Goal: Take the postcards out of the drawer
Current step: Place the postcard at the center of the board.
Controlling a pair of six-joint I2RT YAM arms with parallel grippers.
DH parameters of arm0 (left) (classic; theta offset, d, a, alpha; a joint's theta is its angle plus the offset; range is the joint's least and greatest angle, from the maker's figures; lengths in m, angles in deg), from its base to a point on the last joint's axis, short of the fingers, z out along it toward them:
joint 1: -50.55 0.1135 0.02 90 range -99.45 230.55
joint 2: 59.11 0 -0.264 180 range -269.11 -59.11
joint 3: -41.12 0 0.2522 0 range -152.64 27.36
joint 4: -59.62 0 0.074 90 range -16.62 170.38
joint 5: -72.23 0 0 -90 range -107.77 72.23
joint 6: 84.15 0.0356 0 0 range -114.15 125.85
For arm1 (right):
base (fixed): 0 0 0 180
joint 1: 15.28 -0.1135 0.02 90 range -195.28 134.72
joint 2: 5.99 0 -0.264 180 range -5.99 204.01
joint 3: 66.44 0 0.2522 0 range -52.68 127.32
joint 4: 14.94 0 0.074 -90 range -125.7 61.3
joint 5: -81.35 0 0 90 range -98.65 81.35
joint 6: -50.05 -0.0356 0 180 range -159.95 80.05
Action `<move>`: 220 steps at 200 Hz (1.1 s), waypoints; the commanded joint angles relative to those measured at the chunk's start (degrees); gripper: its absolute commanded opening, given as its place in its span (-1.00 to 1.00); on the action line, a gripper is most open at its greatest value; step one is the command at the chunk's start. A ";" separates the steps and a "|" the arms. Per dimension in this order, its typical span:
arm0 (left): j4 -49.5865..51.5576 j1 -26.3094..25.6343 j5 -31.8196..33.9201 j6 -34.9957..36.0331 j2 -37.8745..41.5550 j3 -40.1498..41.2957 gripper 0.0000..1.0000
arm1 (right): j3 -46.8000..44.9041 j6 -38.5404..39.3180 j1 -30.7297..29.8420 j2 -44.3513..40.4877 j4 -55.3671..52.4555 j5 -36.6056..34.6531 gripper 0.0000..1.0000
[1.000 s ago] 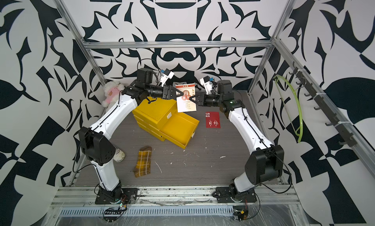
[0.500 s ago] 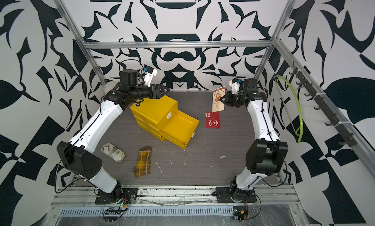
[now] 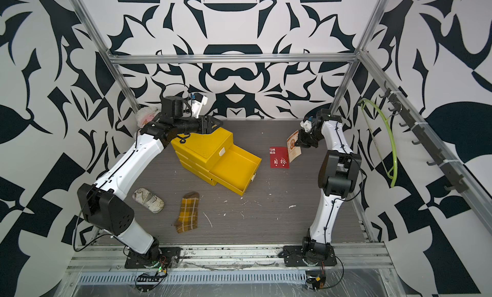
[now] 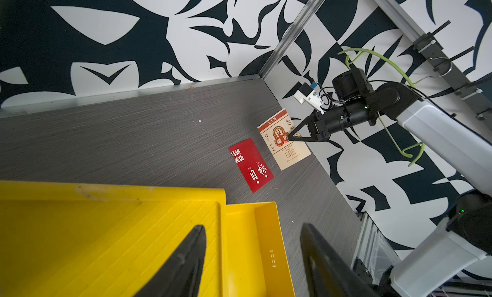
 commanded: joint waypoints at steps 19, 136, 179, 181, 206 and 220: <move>-1.88 1.40 0.44 -1.02 1.32 1.89 0.36 | 2.54 0.74 1.86 2.68 -2.50 0.04 -1.00; -3.87 2.54 -0.18 -3.65 2.29 4.36 0.43 | 4.63 -1.29 3.32 10.62 -3.95 -16.00 -1.00; -4.09 2.51 -0.28 -4.10 2.89 5.06 0.44 | 4.62 -1.47 3.30 11.98 -3.03 -16.57 -0.74; -4.09 2.52 -0.28 -4.10 2.91 5.14 0.44 | 4.69 -1.47 3.30 12.08 -3.03 -16.65 -0.71; -3.94 2.50 0.16 -3.93 3.57 5.58 0.44 | 4.07 -1.64 3.21 11.49 -1.97 -17.26 -0.21; -3.87 2.53 0.47 -3.75 3.84 5.64 0.44 | 3.53 -1.90 3.21 10.55 -1.06 -17.62 -0.09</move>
